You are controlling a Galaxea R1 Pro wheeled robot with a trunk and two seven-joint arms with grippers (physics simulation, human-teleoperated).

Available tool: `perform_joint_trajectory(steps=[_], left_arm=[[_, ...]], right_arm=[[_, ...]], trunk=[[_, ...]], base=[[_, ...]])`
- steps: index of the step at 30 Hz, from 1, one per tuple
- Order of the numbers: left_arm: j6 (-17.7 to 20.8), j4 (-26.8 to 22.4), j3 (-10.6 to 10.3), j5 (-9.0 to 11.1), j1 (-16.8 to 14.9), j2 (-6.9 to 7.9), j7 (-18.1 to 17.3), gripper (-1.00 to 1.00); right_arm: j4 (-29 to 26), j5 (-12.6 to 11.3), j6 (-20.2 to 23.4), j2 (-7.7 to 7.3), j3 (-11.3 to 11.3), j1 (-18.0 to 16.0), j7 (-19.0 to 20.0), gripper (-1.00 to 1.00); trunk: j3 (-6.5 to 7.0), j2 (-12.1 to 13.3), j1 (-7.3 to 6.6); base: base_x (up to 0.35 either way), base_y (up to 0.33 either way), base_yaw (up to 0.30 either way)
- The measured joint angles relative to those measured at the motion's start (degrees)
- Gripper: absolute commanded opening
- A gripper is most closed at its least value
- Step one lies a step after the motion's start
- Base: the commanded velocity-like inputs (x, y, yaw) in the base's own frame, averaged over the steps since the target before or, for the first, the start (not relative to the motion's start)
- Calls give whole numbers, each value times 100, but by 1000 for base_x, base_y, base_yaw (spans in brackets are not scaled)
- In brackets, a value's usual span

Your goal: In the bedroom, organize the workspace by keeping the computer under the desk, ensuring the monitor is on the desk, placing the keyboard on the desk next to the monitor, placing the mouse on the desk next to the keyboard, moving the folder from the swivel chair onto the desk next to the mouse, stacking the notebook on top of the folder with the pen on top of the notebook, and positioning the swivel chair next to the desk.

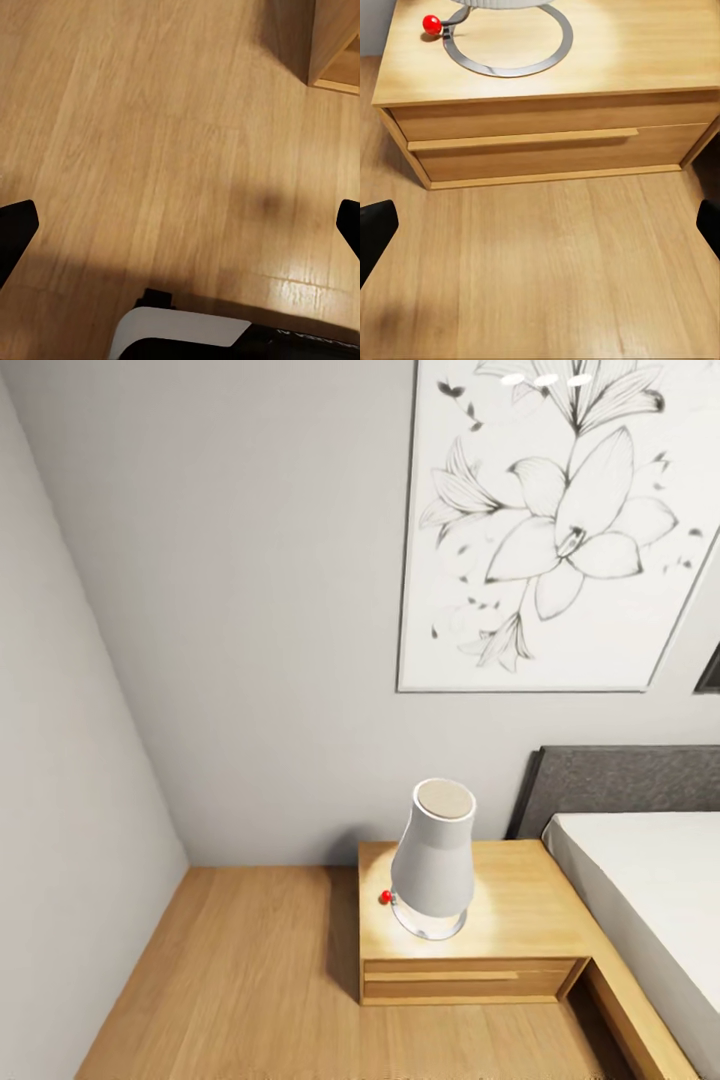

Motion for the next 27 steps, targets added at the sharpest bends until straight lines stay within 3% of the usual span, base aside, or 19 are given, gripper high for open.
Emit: perform_joint_trajectory(steps=[8,17,27], left_arm=[[1,-1,0,4,0,0,0,100],[35,-2,2,8,0,-3,15,100],[25,0,-2,8,-1,-13,15,100]], right_arm=[[-1,5,-6,-6,3,1,13,100],[8,23,-25,-14,12,1,39,100],[7,27,-26,-16,27,1,44,100]], trunk=[[-47,0,0],[-51,0,0],[-51,0,0]], base=[[0,28,-188],[0,249,-284],[0,32,-300]])
